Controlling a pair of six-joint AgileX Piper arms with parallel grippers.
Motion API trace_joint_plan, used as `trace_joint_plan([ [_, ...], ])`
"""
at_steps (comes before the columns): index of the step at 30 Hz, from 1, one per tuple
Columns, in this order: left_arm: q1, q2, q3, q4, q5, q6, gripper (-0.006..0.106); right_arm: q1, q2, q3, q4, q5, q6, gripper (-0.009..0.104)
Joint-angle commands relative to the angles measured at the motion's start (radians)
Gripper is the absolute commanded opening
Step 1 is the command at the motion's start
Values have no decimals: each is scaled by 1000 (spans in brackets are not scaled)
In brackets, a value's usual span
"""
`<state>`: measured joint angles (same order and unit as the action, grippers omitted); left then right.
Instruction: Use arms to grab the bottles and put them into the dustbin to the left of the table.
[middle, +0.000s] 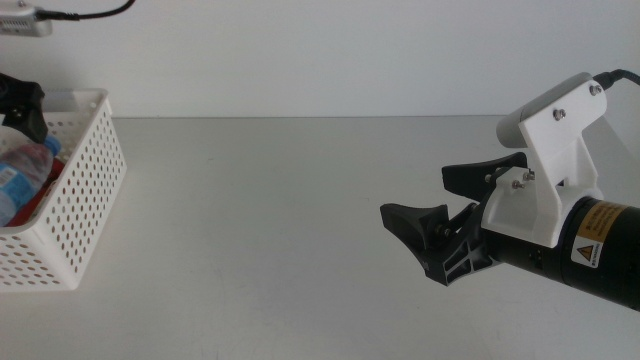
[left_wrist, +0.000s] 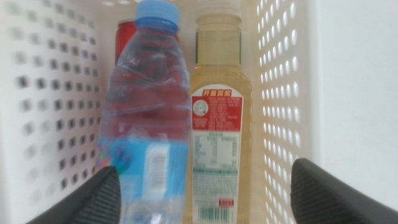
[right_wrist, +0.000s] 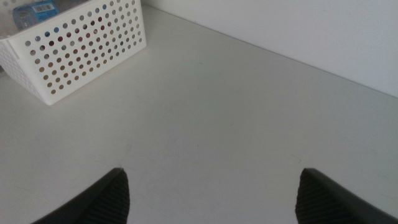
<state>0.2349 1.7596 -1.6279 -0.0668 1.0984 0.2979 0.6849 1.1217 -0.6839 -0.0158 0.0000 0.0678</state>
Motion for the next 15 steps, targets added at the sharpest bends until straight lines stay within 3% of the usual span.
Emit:
trace_joint_plan([
  [1, -7, -95, -27, -7, 4, -25, 94, 4, -19, -27, -8, -67, -12, 71],
  [6, -45, -183, -26, -48, 100, -46, 94, 4, -19, -27, -8, -66, -12, 71],
  [15, -120, -408, 7, -62, 45, -80, 92, 4, -19, -27, -8, -66, -12, 71],
])
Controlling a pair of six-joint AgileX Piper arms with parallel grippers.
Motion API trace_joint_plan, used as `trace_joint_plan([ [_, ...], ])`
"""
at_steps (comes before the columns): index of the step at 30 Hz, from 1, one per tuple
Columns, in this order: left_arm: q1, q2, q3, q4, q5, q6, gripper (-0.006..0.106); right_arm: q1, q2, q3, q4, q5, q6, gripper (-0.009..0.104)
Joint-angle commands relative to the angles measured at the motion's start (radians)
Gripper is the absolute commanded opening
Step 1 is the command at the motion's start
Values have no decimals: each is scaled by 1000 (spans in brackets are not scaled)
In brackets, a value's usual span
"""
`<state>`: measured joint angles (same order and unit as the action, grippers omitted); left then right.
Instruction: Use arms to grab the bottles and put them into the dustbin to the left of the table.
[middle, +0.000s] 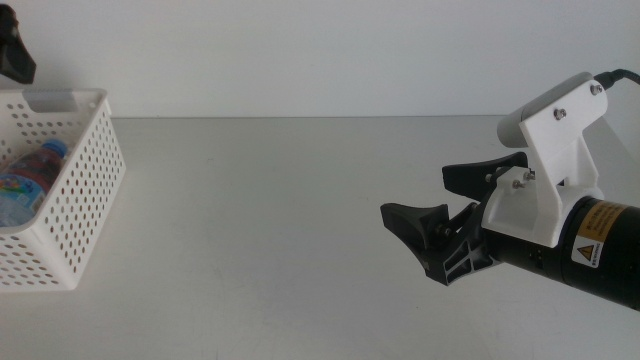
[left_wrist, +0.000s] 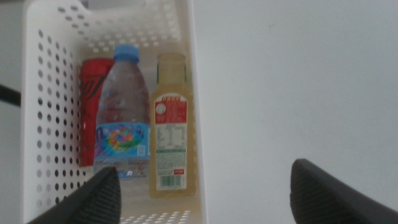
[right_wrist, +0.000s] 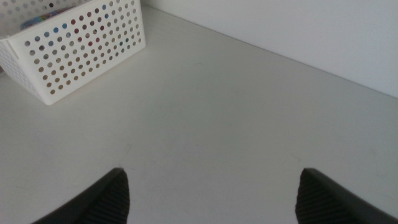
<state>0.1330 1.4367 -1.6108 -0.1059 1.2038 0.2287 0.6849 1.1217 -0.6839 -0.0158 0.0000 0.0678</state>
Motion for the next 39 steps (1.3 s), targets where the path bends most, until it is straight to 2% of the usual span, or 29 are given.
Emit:
trace_joint_plan([
  [1, -28, -117, 11, -27, -90, -11, 92, 4, -19, -27, -8, -66, -12, 71],
  [7, -107, -360, 228, -75, -283, 26, 92, 4, -19, -27, -8, -66, -12, 71],
  [16, -147, -618, 481, -75, -544, 18, 92, 4, -19, -27, -8, -66, -12, 71],
  [27, -147, -664, 504, -72, -532, -29, 92, 4, -19, -27, -8, -66, -12, 71],
  [35, -147, -661, 504, -72, -532, -29, 92, 0, -140, 36, -8, -66, -12, 71],
  [39, -147, -657, 504, -60, -532, -29, 92, -57, -237, 73, -8, -66, -12, 71],
])
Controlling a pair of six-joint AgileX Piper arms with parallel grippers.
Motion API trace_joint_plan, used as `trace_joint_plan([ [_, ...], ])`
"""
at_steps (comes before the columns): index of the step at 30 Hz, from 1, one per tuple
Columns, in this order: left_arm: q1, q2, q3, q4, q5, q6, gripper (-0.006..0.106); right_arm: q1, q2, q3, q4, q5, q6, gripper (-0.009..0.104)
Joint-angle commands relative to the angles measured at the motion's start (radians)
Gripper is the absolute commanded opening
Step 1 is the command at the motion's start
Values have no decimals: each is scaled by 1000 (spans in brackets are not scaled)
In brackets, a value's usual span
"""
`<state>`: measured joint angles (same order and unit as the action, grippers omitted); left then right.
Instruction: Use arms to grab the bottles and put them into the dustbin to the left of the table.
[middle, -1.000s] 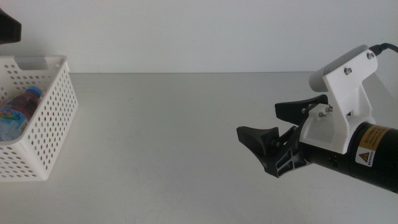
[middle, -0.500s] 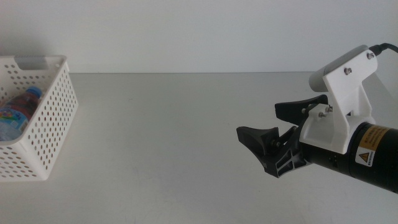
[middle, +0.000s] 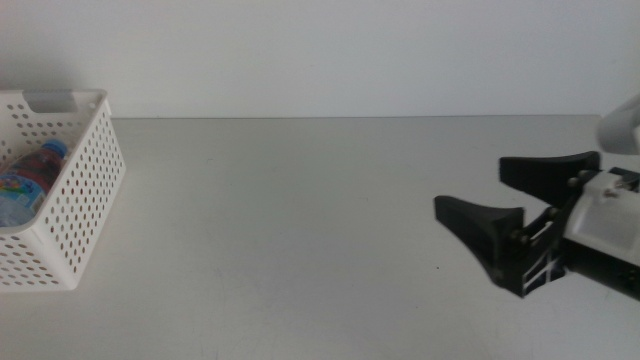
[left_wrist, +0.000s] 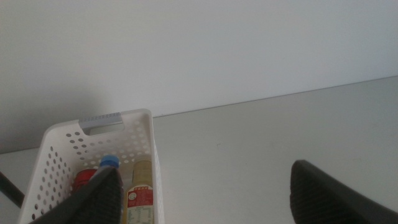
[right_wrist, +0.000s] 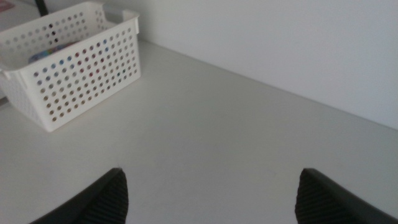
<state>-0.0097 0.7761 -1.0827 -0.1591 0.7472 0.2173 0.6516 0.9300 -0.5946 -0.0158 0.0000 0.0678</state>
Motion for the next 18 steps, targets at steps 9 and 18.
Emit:
trace_joint_plan([
  [9, -5, -198, 105, -10, -201, -18, 92, -318, -308, 132, -8, -64, -12, 71],
  [18, -5, -445, 500, -10, -422, -18, 92, -472, -606, 318, 10, 84, -12, 71],
])
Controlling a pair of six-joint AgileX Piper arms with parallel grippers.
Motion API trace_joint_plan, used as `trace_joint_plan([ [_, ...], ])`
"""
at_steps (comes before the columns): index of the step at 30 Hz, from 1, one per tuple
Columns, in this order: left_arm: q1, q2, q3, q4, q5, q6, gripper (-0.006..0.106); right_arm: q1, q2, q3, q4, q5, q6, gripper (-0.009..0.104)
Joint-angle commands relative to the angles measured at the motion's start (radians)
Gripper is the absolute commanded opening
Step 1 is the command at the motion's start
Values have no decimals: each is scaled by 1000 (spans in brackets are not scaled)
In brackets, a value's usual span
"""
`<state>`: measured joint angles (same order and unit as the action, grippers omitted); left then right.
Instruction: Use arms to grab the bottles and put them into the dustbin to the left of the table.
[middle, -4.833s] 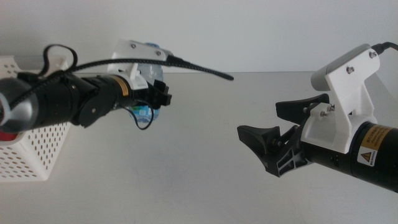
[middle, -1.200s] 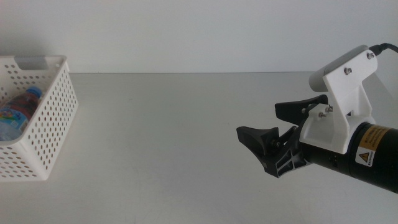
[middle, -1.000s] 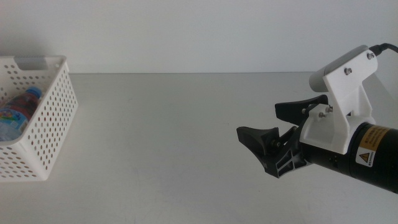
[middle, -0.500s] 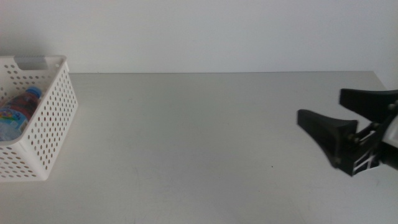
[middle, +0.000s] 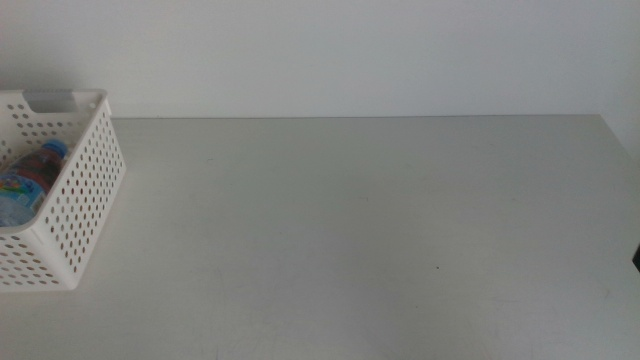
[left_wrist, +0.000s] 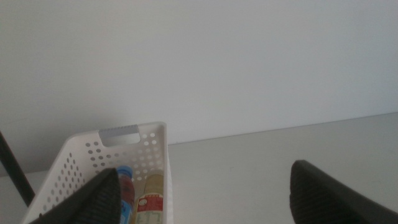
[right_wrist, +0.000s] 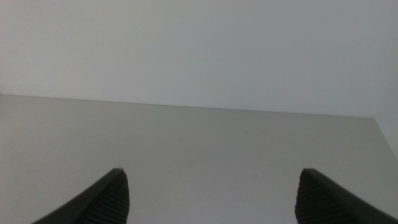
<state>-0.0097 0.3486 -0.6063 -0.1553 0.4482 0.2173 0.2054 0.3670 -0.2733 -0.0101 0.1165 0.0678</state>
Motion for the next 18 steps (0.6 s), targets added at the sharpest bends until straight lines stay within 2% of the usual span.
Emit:
trace_joint_plan([
  [1, -5, -48, 74, -14, -150, -18, 92, -46, -82, 17, 10, -11, -12, 71],
  [10, 41, -264, 439, -44, -188, -18, 92, -230, -311, 183, 10, -6, -12, 71],
  [18, 62, -387, 593, -68, -193, -18, 92, -247, -394, 293, 18, -9, -12, 71],
])
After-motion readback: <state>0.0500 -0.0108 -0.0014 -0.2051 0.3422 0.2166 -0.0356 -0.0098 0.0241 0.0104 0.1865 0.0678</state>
